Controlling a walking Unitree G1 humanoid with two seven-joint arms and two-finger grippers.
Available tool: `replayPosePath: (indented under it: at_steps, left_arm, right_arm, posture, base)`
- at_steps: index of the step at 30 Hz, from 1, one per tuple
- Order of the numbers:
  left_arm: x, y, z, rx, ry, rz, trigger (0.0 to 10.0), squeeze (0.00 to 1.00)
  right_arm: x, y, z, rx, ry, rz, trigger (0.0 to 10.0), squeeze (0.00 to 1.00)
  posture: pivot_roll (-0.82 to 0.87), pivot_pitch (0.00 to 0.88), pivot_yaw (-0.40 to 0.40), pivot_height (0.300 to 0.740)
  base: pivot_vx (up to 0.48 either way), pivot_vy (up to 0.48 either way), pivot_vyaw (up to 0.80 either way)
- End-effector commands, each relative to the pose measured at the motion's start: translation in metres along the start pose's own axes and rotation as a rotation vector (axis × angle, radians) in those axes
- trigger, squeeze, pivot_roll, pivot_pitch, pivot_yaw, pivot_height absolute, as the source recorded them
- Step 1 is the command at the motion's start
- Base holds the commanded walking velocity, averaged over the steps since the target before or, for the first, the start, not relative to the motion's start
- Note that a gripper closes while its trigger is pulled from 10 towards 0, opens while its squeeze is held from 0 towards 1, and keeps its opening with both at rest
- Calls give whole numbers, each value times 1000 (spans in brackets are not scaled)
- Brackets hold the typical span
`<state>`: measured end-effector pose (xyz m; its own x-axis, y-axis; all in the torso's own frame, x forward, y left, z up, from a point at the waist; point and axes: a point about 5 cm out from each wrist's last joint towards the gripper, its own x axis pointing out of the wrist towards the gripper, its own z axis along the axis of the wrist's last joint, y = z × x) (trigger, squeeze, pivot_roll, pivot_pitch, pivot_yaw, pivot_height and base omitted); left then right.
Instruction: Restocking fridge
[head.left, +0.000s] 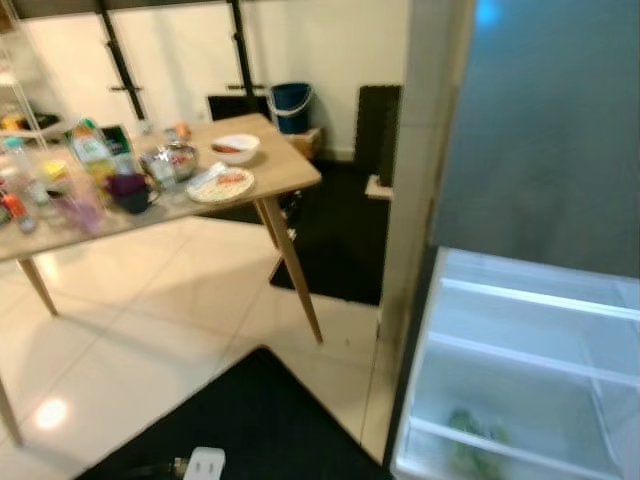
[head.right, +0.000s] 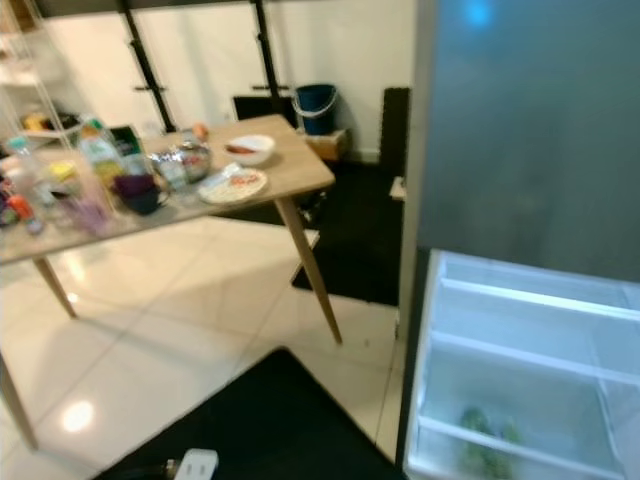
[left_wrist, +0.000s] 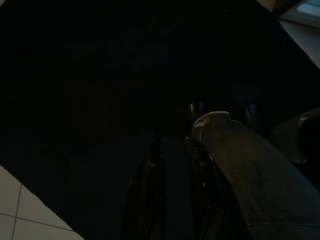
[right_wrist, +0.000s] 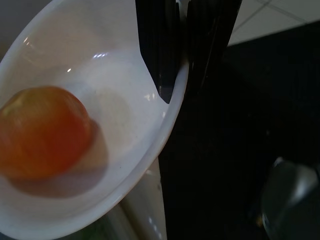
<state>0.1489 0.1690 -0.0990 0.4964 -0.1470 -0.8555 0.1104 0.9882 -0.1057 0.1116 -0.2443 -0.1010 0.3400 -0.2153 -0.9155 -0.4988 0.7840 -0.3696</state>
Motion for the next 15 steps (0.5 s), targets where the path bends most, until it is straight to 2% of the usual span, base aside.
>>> replayPosePath:
  at_steps: [1,3,15]
  left_arm:
    - [0,1,2,-9,-2,-7,10000,0]
    - [0,0,2,3,0,-15,10000,0]
    - [0,-2,0,-9,5,-32,10000,0]
  right_arm:
    - [0,5,-4,-9,12,4,10000,0]
    - [-1,5,-4,-11,14,9,10000,0]
    - [-1,7,-9,-15,23,15,10000,0]
  posture:
    - [-128,0,36,740]
    - [-128,0,35,740]
    - [-137,0,35,740]
  base:
    - [0,0,0]
    - [0,-206,0]
    - [0,-459,0]
